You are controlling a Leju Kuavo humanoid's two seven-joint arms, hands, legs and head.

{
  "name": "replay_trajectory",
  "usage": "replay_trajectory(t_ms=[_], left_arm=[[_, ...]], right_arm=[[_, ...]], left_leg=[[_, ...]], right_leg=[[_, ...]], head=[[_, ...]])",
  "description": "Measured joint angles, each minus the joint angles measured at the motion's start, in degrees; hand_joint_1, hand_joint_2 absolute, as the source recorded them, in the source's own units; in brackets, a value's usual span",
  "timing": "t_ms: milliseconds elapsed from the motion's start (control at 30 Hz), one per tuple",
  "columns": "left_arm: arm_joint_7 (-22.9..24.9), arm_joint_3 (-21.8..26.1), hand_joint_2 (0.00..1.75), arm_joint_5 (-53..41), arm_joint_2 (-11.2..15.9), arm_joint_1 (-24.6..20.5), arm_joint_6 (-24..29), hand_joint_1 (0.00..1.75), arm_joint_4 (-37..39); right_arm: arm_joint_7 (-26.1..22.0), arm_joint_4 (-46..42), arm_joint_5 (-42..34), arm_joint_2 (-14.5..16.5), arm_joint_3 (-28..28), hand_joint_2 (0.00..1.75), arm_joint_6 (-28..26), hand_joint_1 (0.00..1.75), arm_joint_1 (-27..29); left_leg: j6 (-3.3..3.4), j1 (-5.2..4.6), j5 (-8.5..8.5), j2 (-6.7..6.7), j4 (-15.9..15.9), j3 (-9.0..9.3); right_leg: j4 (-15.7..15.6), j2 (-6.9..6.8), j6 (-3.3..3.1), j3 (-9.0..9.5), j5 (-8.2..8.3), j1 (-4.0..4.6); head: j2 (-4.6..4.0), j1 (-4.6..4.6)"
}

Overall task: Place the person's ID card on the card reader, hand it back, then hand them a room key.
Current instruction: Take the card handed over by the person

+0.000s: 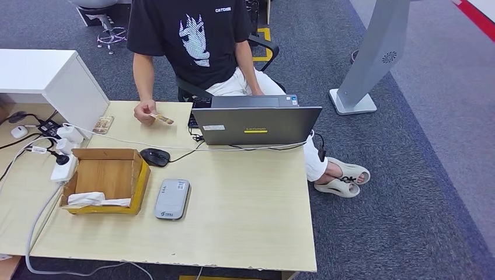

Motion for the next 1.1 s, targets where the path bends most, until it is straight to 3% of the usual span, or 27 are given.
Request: replay_trajectory(t_ms=[333, 633, 933, 1100], left_arm=[[3.0, 0.9, 1.75, -2.3, 2.5, -1.2, 2.1, 0.00, 12.9], [1.6, 1.1, 1.75, -4.1, 3.7, -1.9, 2.2, 0.00, 22.6], [-1.7, 1.1, 1.75, -4.2, 4.7, -2.1, -3.3, 0.00, 23.0], [-3.6, 1.1, 1.75, -1.3, 3.0, -1.9, -9.3, 0.00, 14.4]], right_arm=[[-0.8, 0.1, 1.4, 0.0, -0.8, 1.75, 0.0, 0.00, 0.0], [-1.2, 0.1, 2.3, 0.0, -1.6, 1.75, 0.2, 0.00, 0.0], [-2.0, 0.1, 3.2, 0.3, -2.5, 1.75, 1.1, 0.00, 0.0], [-1.9, -0.4, 3.7, 0.9, -3.5, 1.75, 1.3, 0.00, 0.0]], left_leg=[[0.00, 0.01, 0.00, 0.00, 0.0, 0.00], [0.00, 0.03, 0.00, 0.01, 0.0, 0.01], [0.00, 0.04, 0.00, 0.00, 0.0, 0.00], [-0.01, 0.05, 0.00, 0.00, 0.0, -0.01]], right_leg=[[0.0, 0.01, 0.00, -0.02, 0.00, 0.01], [0.0, 0.02, 0.00, -0.03, 0.00, 0.02], [0.0, 0.02, 0.00, -0.04, 0.00, 0.04], [0.0, 0.02, 0.00, -0.04, 0.00, 0.04]], head=[[0.00, 0.03], [0.00, 0.04], [0.00, 0.03], [0.00, 0.03]])
